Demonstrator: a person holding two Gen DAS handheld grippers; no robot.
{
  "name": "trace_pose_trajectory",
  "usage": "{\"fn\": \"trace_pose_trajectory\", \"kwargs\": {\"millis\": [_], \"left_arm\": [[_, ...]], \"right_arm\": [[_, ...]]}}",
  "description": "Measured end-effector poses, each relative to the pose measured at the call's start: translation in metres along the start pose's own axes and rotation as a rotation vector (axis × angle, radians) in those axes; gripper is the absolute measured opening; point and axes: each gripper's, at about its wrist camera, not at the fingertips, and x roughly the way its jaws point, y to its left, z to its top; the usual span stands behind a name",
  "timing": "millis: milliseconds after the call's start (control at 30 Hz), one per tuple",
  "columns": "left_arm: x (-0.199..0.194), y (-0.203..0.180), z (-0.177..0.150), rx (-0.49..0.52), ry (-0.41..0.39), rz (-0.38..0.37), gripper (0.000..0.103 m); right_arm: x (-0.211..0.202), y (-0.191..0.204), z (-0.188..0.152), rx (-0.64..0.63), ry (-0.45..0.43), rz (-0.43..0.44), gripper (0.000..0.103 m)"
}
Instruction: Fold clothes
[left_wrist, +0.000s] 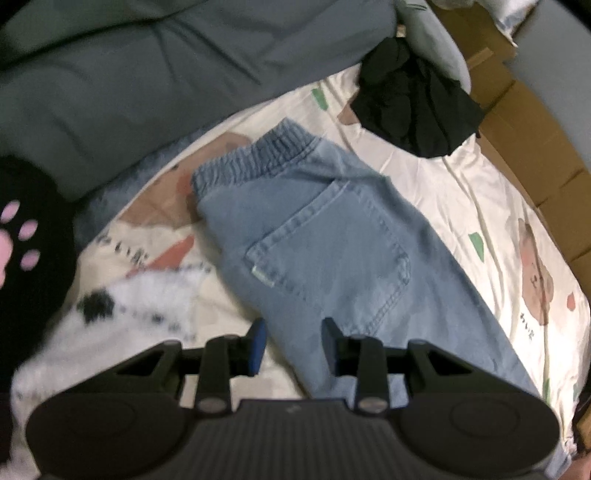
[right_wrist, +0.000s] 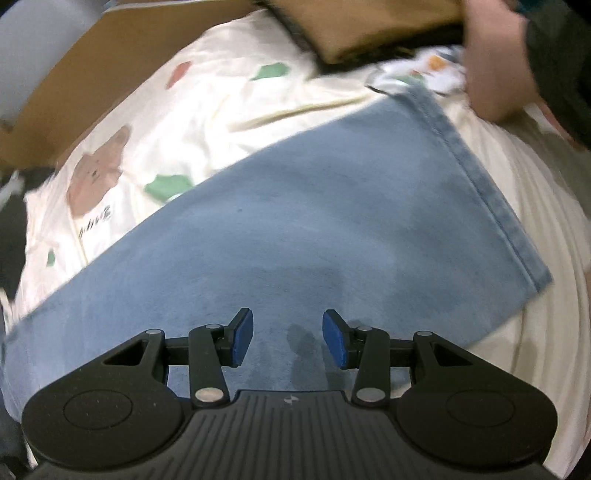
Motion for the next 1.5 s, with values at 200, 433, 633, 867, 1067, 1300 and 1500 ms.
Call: {"fn": "trace_pose_trajectory", "kwargs": {"millis": [200,433,633,867,1067,1300,1500], "left_arm": [[0.026,-0.001,0.033,0.048,-0.055,0.006,0.035],[0.064,-0.006,0.074,0.083,-0.099,0.008,0.033],[0.089,-0.013,0.089,0.106,-0.132,-0.012,0.033],[0.123,-0.024,0.109,0.169,-0.125,-0.005,0.033],[0.149,-0.033,0.127,0.142,-0.117,-0.02,0.027],[0.174,-0.056,0.139,0.182,-0.105,-0.027,0.027],[0.197,-0.059,0.147,0.181,-0.083,-0.062,0.024]], "right_arm": [[0.01,0.022,-0.002,-0.135,0.015,0.006,0.049],[0.023,0.048,-0.005,-0.292,0.033,0.013,0.049],[0.031,0.074,0.002,-0.398,0.046,0.043,0.049],[0.053,0.122,0.011,-0.505,0.054,0.095,0.049],[0.072,0.158,0.013,-0.564,0.061,0.129,0.049],[0.085,0.197,0.014,-0.64,0.054,0.165,0.049],[0.103,0.225,0.02,-0.651,0.042,0.181,0.049]]}}
